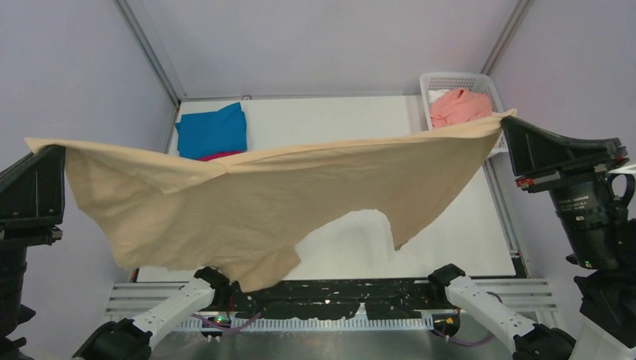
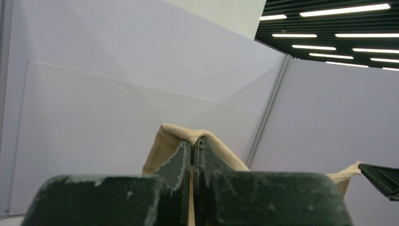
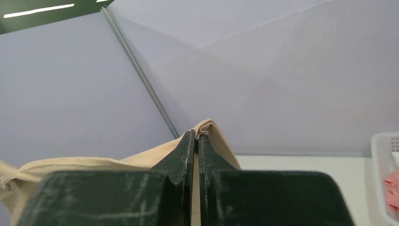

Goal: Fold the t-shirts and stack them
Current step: Flatten out the tshirt

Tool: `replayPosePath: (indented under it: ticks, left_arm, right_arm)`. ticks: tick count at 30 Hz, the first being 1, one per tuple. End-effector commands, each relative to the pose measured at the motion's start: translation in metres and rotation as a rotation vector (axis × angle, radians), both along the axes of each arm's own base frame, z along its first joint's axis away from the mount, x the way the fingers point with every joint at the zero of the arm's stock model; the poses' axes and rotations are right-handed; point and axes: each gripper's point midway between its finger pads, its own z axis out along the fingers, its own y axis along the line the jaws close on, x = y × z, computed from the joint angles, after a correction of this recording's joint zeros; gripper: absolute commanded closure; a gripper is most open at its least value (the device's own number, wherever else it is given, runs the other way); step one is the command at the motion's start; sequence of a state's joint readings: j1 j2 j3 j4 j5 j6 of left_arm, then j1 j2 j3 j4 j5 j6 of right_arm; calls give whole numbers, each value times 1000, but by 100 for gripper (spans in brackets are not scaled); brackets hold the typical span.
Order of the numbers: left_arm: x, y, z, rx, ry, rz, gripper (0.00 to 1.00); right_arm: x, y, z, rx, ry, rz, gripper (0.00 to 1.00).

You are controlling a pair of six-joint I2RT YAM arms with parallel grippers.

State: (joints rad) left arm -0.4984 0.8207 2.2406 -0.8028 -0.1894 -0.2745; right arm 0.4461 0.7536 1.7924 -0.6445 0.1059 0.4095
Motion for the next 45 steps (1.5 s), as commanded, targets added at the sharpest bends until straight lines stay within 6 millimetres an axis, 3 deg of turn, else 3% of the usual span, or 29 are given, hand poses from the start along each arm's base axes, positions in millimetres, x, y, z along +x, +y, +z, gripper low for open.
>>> replayPosePath:
  ticks: [1, 5, 7, 10, 13, 16, 17, 18, 19, 20, 21, 22, 23, 24, 26, 27, 28, 29, 30, 31, 32, 33, 35, 36, 37, 45]
  left_arm:
    - [21, -24, -2, 108, 22, -35, 100]
    - [59, -23, 1, 102, 69, 67, 100]
    - [91, -25, -3, 120, 121, 144, 100]
    - [149, -30, -16, 164, 213, 280, 100]
    - [213, -39, -47, 252, 336, 414, 100]
    - [288, -58, -110, 374, 490, 461, 100]
    - [312, -64, -135, 404, 543, 463, 100]
    - [334, -68, -167, 443, 606, 463, 100]
    - [354, -73, -188, 468, 642, 456, 100]
    - [374, -80, -216, 495, 690, 433, 100]
    - [393, -87, -245, 524, 739, 405, 100]
    - [412, -91, -269, 541, 775, 391, 100]
    - [430, -92, -288, 544, 807, 394, 100]
    - [450, -95, -312, 562, 848, 392, 100]
    - [484, -100, -349, 583, 923, 369, 100]
    - [499, -101, -374, 606, 981, 349, 100]
    - [513, -103, -389, 617, 1011, 341, 100]
    - [527, -102, -411, 636, 1048, 347, 100]
    - [540, -101, -426, 646, 1067, 354, 100]
    - [551, -100, -442, 651, 1083, 355, 100]
    - [558, -100, -459, 653, 1104, 352, 100]
    - [563, -101, -470, 649, 1121, 339, 100]
    - [570, -106, -488, 630, 1135, 301, 100]
    - [573, -108, -491, 618, 1128, 292, 100]
    - [574, -109, -491, 602, 1118, 286, 100]
    - [595, -99, -475, 412, 1052, 274, 100]
  right_arm:
    - [0, 0, 11, -49, -25, -7, 95]
    - [22, -2, 7, -71, 15, -73, 95]
    - [44, -1, -2, -96, 60, -122, 95]
    - [94, -7, -29, -135, 179, -268, 95]
    - [147, -18, -71, -193, 312, -443, 95]
    - [185, -25, -113, -206, 410, -502, 95]
    - [201, -22, -139, -227, 462, -497, 95]
    - [211, -25, -151, -219, 481, -511, 95]
    - [225, -23, -183, -252, 546, -514, 95]
    - [235, -24, -193, -243, 559, -523, 95]
    - [249, -20, -222, -275, 614, -511, 95]
    - [260, -19, -232, -279, 628, -511, 95]
    - [277, -13, -262, -311, 692, -495, 95]
    - [288, -12, -273, -316, 710, -493, 95]
    - [324, -6, -335, -364, 828, -486, 95]
    - [334, -5, -344, -362, 846, -486, 95]
    - [348, -5, -374, -367, 911, -482, 95]
    - [358, -5, -377, -356, 916, -481, 95]
    - [369, -5, -406, -358, 973, -479, 95]
    - [380, -3, -404, -341, 968, -480, 95]
    - [387, -4, -429, -356, 1016, -481, 95]
    - [398, -2, -423, -342, 1002, -484, 95]
    - [413, -2, -447, -361, 1047, -496, 95]
    - [422, -2, -440, -352, 1029, -508, 95]
    - [426, -4, -451, -363, 1048, -525, 95]
    - [472, -26, -439, -298, 965, -628, 95]
